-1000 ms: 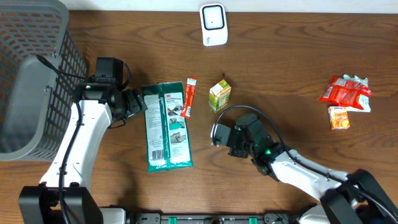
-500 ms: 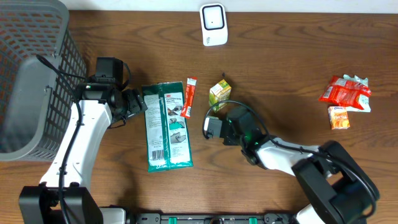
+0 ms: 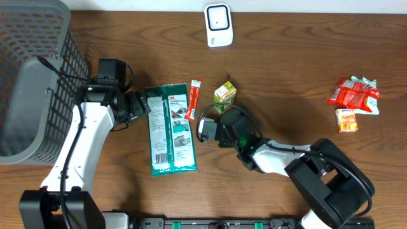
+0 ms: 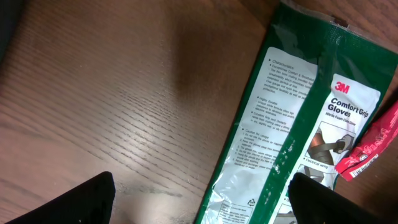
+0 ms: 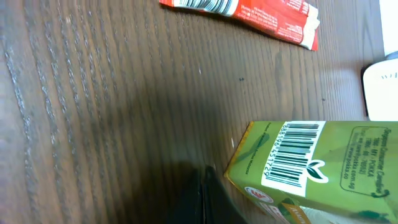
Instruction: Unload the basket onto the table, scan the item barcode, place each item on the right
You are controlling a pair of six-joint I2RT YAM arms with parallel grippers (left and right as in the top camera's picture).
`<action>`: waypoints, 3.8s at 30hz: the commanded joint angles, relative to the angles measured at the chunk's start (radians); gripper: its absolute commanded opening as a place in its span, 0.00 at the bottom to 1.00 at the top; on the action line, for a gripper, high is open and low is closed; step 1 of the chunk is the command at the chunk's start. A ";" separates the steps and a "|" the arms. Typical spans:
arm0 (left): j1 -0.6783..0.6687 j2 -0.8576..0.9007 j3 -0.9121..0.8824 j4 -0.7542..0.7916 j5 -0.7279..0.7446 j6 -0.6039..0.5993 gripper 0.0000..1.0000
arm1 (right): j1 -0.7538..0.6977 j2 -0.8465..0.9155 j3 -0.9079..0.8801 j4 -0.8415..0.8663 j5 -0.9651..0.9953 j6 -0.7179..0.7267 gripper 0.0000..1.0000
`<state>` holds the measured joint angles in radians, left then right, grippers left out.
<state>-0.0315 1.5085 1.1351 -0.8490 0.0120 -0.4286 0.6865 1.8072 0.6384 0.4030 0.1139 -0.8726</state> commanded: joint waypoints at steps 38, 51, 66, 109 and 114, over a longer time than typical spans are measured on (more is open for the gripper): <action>0.002 -0.001 0.008 -0.003 -0.013 0.009 0.90 | 0.066 0.095 -0.016 0.158 0.098 0.505 0.01; 0.002 -0.001 0.008 -0.003 -0.013 0.009 0.90 | 0.075 -0.063 -0.016 0.334 0.002 0.634 0.01; 0.002 -0.001 0.008 -0.003 -0.013 0.009 0.90 | -0.624 -0.636 -0.010 -0.224 -1.033 0.780 0.99; 0.002 -0.001 0.008 -0.003 -0.013 0.009 0.90 | -0.735 0.551 0.605 0.701 -1.673 1.070 0.99; 0.002 -0.001 0.008 -0.003 -0.013 0.009 0.90 | -0.710 0.603 0.605 0.700 -1.674 1.047 0.99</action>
<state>-0.0315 1.5085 1.1351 -0.8494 0.0120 -0.4286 -0.0505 2.3699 1.2308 1.1023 -1.5490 0.2020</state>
